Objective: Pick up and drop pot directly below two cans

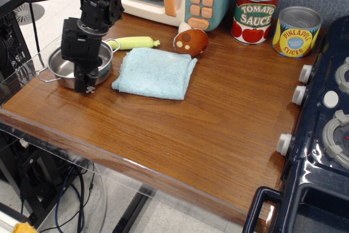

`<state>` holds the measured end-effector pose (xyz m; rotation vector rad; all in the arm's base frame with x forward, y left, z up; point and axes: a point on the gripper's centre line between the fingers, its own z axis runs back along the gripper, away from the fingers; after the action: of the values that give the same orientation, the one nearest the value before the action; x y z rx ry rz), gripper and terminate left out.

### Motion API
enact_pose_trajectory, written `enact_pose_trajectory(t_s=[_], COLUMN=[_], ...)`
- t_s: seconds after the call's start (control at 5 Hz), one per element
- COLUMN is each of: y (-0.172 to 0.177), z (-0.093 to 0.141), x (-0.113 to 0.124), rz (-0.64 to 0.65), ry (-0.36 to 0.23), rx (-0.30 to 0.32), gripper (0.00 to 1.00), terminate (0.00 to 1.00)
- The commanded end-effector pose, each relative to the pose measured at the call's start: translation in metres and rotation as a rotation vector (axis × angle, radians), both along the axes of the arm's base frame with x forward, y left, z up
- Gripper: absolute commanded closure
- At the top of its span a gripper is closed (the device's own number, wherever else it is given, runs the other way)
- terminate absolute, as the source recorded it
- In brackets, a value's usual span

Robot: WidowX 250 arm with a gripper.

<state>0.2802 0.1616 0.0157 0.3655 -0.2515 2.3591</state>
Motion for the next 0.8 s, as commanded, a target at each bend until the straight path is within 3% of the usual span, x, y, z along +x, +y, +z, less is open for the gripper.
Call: enact_pose_trajectory(t_s=[0.0, 0.2, 0.4, 0.6], y=[-0.003, -0.007, -0.005, -0.025], z=[0.038, 0.052, 0.081, 0.104], x=[-0.001, -0.004, -0.008, -0.005], rz=[-0.035, -0.054, -0.036, -0.083], ry=[-0.116, -0.138, -0.208, -0.276], rx=[0.008, 0.04, 0.097, 0.072], gripper=[1.0, 1.0, 1.0, 1.0], terminate=[0.0, 0.0, 0.0, 0.0])
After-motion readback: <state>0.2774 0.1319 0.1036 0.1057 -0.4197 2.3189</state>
